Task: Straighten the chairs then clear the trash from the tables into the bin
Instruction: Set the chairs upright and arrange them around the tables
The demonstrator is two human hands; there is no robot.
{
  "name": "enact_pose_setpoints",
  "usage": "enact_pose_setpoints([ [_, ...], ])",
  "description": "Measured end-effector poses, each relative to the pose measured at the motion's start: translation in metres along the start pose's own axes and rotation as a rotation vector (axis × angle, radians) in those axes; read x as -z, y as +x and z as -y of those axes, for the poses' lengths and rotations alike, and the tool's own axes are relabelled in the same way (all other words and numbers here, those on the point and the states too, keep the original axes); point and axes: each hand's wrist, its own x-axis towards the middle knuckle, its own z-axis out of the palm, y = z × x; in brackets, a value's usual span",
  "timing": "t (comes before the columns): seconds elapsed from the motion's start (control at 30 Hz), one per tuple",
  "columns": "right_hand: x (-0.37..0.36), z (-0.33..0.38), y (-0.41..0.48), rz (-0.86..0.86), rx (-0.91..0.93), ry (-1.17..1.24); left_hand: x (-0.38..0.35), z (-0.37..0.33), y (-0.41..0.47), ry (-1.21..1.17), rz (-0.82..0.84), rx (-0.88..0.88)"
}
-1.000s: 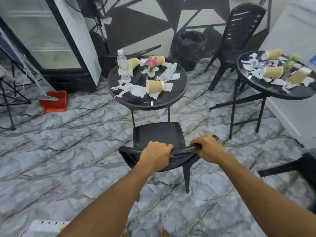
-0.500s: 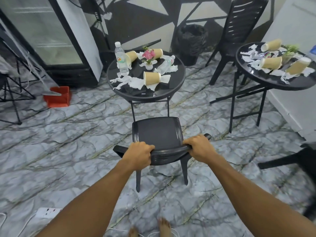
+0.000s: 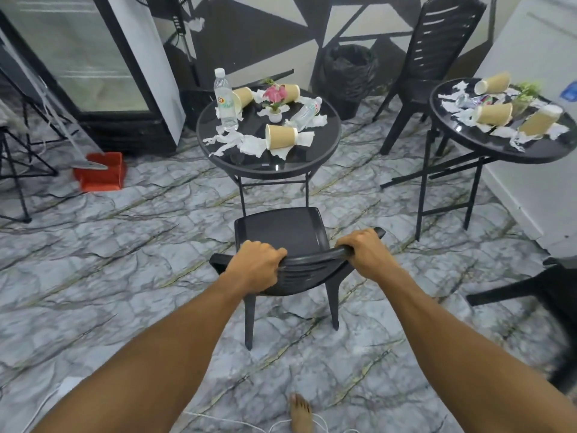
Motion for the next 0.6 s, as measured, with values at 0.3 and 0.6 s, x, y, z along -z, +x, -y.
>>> enact_pose_setpoints([
  [0.3,-0.009,0.044,0.028,0.018,-0.024,-0.063,-0.001,0.039,-0.008,-0.044,0.013,0.161],
  [0.6,0.006,0.042,0.026,0.094,-0.127,-0.005,0.004,0.031,0.002,-0.232,0.078,0.236],
])
